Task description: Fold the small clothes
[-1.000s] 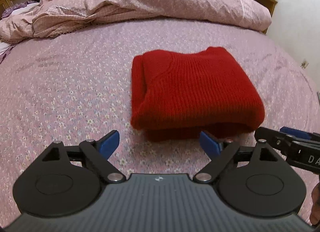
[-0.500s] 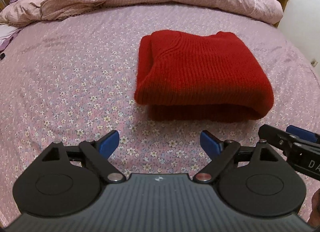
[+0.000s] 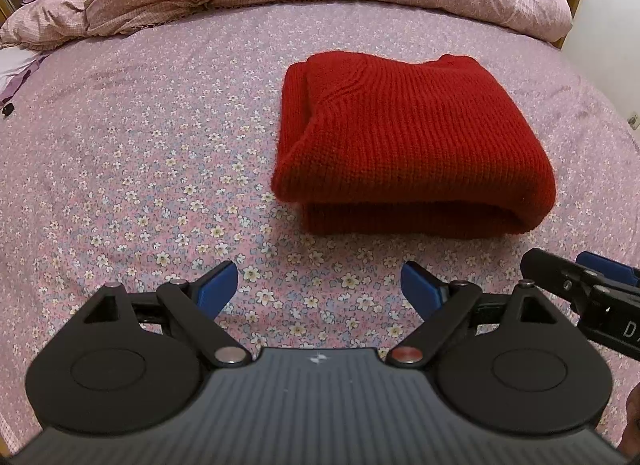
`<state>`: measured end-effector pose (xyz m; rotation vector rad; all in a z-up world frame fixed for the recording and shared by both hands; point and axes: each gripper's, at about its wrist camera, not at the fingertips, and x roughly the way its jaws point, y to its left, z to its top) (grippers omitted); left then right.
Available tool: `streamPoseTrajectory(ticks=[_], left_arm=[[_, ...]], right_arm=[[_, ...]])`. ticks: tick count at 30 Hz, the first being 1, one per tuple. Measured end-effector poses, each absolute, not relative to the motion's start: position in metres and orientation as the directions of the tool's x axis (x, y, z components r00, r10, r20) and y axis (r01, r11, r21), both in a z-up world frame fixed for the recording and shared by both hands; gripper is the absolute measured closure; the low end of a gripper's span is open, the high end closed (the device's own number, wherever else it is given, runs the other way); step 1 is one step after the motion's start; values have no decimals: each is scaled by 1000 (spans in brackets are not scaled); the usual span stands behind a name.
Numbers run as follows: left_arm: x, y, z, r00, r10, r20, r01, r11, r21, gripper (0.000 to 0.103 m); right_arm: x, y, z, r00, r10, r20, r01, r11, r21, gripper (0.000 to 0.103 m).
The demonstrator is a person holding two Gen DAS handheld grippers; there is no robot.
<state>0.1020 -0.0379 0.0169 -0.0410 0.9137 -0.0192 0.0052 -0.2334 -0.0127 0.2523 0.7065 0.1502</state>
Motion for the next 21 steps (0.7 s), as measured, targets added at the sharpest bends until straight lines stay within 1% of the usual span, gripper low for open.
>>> streamPoseTrajectory(ticks=[21], left_arm=[[102, -38, 17, 605, -32, -795, -4, 999, -44, 12]], right_arm=[[5, -233, -13, 751, 224, -621, -52, 958, 282, 22]])
